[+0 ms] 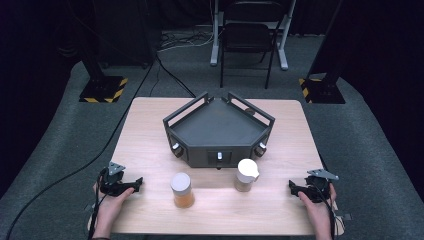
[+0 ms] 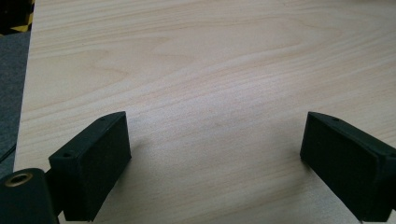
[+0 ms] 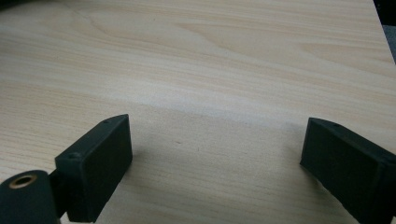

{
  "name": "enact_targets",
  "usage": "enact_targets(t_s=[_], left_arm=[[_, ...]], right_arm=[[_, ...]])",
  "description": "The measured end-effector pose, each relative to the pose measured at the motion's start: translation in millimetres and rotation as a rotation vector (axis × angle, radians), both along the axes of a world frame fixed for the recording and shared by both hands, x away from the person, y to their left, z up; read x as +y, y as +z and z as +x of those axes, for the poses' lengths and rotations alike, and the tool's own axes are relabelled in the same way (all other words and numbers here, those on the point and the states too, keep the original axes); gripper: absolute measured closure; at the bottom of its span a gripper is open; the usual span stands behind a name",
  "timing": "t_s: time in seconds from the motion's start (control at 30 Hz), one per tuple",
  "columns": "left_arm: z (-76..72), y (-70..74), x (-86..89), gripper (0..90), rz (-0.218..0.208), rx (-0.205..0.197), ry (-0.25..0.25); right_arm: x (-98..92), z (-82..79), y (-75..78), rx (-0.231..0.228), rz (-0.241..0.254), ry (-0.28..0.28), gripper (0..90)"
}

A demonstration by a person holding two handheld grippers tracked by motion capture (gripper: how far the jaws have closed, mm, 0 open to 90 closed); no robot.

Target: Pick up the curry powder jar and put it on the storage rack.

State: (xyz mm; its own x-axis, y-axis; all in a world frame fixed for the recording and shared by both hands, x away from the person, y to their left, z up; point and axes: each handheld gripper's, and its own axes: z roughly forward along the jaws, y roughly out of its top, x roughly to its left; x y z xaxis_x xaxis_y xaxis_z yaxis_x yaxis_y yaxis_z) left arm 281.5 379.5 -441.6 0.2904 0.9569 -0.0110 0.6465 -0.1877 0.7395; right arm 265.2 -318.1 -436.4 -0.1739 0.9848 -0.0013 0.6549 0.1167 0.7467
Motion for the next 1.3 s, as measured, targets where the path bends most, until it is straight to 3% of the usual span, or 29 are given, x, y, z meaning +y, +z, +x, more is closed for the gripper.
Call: enact_targets(t_s=[1.07,1.23,1.3], left_arm=[[-2.2,-0.2,2.1,8.0,-0.003,0.0,-0.012],[-2.0,-0.5,4.7,8.9,-0.011,-0.001,-0.024],[-1.8,-0.9,8.6,8.9,-0.035,-0.002,-0.033]], right_arm=[[0.5,1.4,0.5,0.008,-0.002,0.001,4.1],[0.7,1.7,0.5,0.008,-0.003,0.001,4.0],[0.8,1.7,0.5,0.008,-0.002,0.0,4.0]])
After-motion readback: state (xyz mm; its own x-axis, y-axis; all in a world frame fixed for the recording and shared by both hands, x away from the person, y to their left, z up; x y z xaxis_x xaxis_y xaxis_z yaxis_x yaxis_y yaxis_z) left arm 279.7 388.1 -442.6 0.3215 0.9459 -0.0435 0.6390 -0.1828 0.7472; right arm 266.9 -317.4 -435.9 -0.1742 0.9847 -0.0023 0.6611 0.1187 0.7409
